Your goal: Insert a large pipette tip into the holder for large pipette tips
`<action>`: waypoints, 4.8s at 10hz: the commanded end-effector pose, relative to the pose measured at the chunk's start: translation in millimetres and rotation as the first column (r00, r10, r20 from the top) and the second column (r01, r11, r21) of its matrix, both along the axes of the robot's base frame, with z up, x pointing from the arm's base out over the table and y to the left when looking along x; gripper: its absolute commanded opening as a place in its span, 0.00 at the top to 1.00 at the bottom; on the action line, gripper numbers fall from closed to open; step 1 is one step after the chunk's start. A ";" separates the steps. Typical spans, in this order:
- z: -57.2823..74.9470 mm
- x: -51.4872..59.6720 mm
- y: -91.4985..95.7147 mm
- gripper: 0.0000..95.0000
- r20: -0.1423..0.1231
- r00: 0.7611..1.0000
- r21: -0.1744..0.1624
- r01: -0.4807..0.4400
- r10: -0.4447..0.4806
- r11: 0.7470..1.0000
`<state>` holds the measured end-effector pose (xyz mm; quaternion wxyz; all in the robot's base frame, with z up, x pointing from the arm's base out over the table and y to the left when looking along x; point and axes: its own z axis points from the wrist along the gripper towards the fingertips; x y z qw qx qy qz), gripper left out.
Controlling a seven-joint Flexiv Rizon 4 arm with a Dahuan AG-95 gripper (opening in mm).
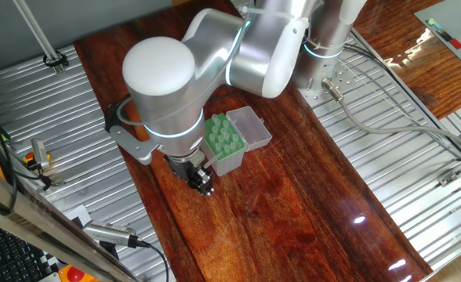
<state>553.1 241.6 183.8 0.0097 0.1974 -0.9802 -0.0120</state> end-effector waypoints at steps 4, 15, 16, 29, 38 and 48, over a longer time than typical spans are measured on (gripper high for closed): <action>0.0 0.1 0.3 0.60 0.021 0.999 -0.038 -0.030 0.031 0.999; 4.1 11.8 -0.9 0.60 0.044 0.998 -0.061 -0.048 0.051 0.997; 4.7 15.8 -1.9 0.60 0.044 0.997 -0.059 -0.054 0.057 0.997; 1.3 8.7 -2.1 0.60 0.039 0.998 -0.057 -0.049 0.052 0.997; 1.4 8.7 -2.2 0.60 0.038 0.998 -0.057 -0.043 0.045 0.997; 1.4 8.7 -2.2 0.60 0.040 0.995 -0.043 -0.090 0.091 0.995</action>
